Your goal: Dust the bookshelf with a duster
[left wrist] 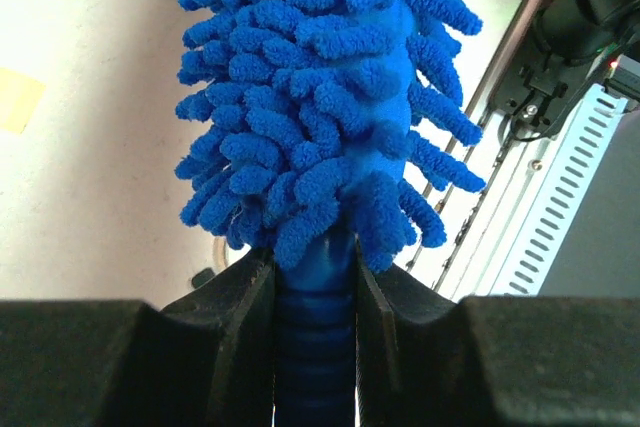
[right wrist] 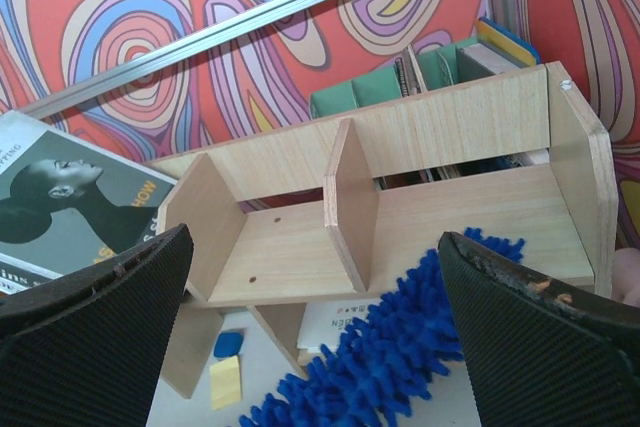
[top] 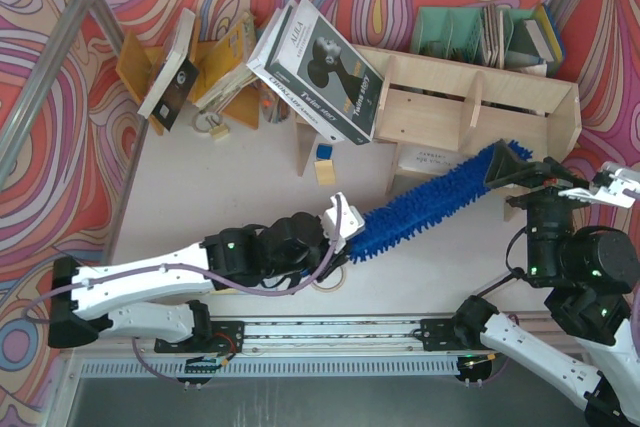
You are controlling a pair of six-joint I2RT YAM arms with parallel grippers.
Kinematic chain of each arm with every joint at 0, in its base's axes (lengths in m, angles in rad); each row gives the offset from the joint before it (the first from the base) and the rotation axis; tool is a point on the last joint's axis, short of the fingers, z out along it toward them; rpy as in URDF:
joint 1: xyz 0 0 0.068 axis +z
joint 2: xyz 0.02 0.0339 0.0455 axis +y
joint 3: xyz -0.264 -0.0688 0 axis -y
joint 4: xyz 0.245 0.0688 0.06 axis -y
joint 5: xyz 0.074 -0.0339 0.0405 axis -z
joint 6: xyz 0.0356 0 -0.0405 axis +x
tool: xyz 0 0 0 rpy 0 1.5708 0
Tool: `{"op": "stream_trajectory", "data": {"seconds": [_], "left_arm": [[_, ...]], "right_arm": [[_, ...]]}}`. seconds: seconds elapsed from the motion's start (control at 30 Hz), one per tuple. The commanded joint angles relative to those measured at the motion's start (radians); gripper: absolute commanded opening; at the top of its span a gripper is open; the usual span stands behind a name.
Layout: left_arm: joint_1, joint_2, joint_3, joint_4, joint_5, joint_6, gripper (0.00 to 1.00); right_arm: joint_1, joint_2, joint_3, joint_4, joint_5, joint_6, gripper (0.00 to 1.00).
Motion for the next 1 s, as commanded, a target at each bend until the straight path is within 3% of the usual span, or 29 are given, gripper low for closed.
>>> {"op": "stream_trajectory", "data": {"seconds": [0.0,0.3,0.8,0.97], "left_arm": [[0.004,-0.105,-0.055,-0.034,-0.092,-0.038,0.00],[0.003,-0.174,-0.093,-0.104,-0.130,-0.059,0.00],[0.001,0.116,0.059,0.185,0.010,-0.031,0.00],[-0.006,0.130,0.083,0.172,0.026,-0.030,0.00]], "right_arm": [[0.002,0.013,-0.015,0.029,0.012,-0.002,0.99],[0.002,0.022,-0.015,0.028,0.006,0.008,0.99],[0.002,0.009,-0.029,0.010,0.014,0.023,0.99],[0.002,0.009,-0.030,0.006,0.012,0.027,0.99]]}}
